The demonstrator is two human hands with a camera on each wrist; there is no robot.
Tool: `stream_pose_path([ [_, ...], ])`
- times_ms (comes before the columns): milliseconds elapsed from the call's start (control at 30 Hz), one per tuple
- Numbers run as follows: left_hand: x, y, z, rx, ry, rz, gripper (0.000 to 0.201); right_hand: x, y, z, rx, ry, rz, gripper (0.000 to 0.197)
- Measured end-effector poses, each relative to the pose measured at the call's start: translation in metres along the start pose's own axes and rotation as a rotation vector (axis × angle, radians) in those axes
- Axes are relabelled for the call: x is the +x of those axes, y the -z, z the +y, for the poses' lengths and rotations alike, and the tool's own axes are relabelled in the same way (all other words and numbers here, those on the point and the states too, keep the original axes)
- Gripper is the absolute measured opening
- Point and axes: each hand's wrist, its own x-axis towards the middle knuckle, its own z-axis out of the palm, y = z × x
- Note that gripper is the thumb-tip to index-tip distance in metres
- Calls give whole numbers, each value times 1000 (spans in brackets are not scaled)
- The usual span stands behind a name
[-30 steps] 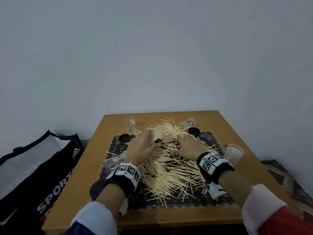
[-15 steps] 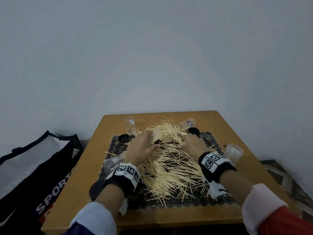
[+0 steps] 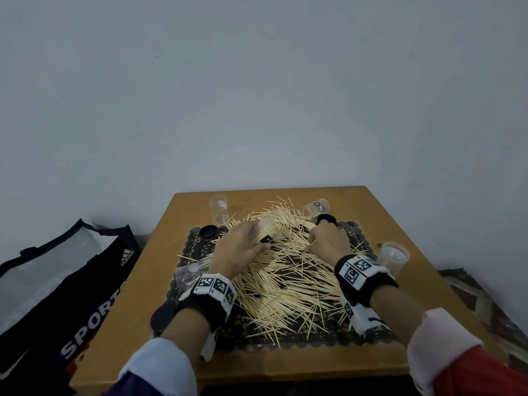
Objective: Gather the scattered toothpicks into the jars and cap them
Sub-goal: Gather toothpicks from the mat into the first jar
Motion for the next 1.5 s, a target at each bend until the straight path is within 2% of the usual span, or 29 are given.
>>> stream_pose_path([
  [233,0,0,0,-2,-1,-7,66,2,-3,-1,-55,48,-101,42],
  [367,0,-1,-2,-2,2,-13,67,1,-2,-3,-28,50,-101,37],
  [533,0,0,-2,2,-1,-7,68,-2,3,-3,-49,84,-12,15],
  [633,-1,1,-1,1,5,-8,68,-2,3,-3,-83,110,11,9],
  [800,-1,1,0,18,8,6,65,-1,1,-2,-53,153,83,16],
  [1167,0,1,-1,38,34,14,60,6,-4,2,267,255,439,16],
  [1267,0,0,-2,47,30,7,61,7,-3,1,269,315,463,15],
  [1400,0,0,-2,44,27,1,62,8,-4,2,288,371,397,16],
  [1500,0,0,-1,57,13,-22,62,7,-4,1,306,398,455,14],
])
